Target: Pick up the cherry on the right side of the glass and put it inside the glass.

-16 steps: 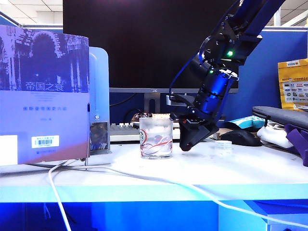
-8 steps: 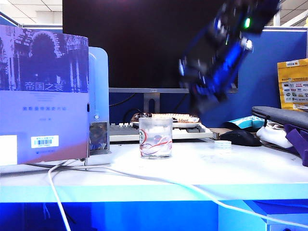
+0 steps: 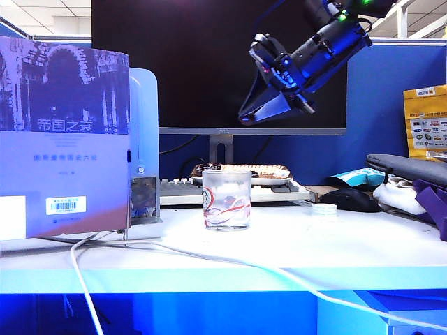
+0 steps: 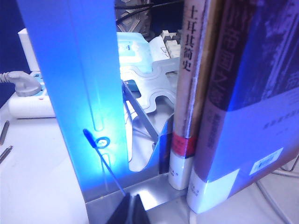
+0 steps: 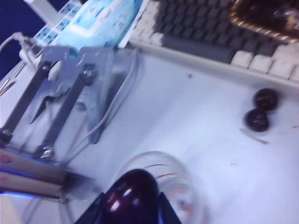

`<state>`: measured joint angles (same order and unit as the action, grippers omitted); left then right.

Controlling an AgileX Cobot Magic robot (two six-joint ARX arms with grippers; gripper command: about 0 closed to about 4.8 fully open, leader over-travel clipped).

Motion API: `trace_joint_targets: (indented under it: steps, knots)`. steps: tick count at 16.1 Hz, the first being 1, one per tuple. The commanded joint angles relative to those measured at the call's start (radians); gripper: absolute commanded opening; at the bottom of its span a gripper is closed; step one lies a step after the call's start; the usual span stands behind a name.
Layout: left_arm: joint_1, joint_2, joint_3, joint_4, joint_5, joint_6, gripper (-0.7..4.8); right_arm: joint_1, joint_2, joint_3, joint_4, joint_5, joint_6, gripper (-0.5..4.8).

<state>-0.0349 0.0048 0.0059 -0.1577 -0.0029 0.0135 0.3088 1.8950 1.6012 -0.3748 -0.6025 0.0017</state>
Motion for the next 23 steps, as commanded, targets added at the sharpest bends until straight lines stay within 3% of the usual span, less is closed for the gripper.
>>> trace_joint_targets:
  steps: [1, 7, 9, 13, 14, 15, 16, 23]
  knots:
    - [0.001, -0.003, 0.000, -0.012, 0.004, 0.005, -0.05, 0.023, 0.010, 0.002, 0.009, -0.033, 0.011, 1.44]
    - [0.001, -0.003, 0.000, -0.012, 0.006, 0.005, -0.05, 0.082, 0.106, 0.002, -0.003, 0.057, 0.017, 1.49]
    - [0.001, -0.003, 0.000, -0.012, 0.004, 0.005, -0.05, 0.082, 0.108, 0.003, -0.002, 0.113, 0.017, 2.49]
    - [0.001, -0.003, 0.000, -0.012, 0.004, 0.005, -0.05, 0.080, 0.106, 0.005, 0.015, 0.133, 0.018, 2.52]
    - [0.001, -0.003, 0.000, -0.012, 0.004, 0.005, -0.05, 0.080, 0.103, 0.032, 0.004, 0.133, 0.018, 2.39]
    - [0.001, -0.003, 0.000, -0.012, 0.004, 0.005, -0.05, 0.080, 0.087, 0.058, 0.000, 0.133, 0.018, 1.48]
    - [0.001, -0.003, 0.000, -0.012, 0.004, 0.005, -0.05, 0.080, 0.057, 0.081, 0.006, 0.134, 0.017, 0.02]
    - [0.001, -0.003, 0.000, -0.012, 0.004, 0.005, -0.05, 0.080, -0.397, 0.155, -0.009, 0.294, -0.005, -0.03]
